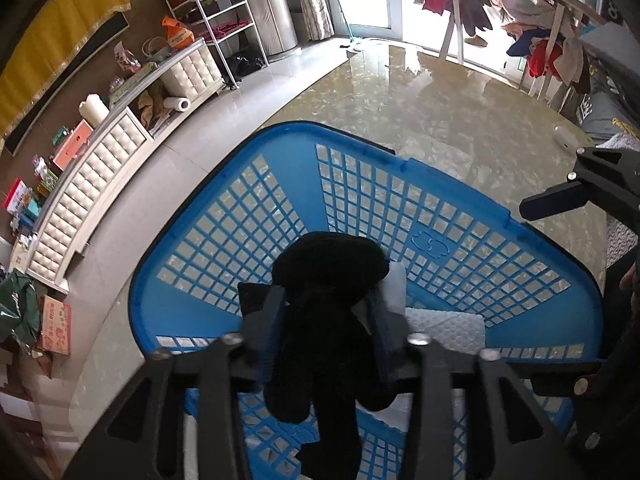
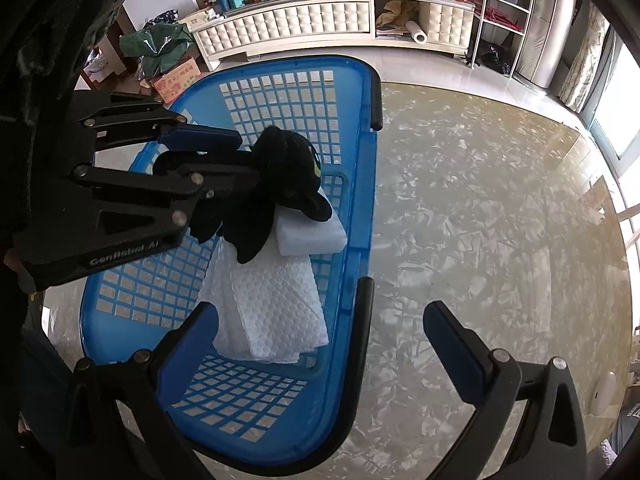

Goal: Organize soft objects
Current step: 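Lower the black plush toy into the basket and open the left tool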

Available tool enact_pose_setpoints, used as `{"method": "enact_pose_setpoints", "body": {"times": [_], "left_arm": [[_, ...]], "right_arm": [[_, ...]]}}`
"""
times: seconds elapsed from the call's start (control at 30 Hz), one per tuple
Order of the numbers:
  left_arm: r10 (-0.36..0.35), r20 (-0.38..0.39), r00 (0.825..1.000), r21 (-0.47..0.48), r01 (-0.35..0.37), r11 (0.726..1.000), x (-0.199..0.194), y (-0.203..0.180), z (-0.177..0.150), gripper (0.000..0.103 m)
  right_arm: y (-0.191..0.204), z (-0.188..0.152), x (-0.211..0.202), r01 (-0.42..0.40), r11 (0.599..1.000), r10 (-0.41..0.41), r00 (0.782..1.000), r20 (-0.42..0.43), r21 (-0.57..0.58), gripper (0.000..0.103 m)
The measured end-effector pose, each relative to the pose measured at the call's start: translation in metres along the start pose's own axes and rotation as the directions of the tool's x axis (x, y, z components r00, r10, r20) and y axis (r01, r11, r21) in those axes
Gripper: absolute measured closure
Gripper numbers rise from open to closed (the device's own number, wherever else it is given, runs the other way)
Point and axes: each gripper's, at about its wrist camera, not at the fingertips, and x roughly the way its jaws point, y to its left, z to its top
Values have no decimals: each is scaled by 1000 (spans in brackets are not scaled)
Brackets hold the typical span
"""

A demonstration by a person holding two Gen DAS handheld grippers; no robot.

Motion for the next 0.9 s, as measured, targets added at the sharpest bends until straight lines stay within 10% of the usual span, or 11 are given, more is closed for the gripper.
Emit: {"method": "enact_pose_setpoints", "body": {"times": [0.43,0.9], "left_arm": [[41,47,998,24,-43,999,-45,-4,2,21],[29,72,997,-6,-29,1000,-100,-5,-50,18]], "right_arm": [[2,-5,-14,-17,1000,18,999,34,-8,1],[34,-10,-45,-35,997,42,993,106,-69,1]]}}
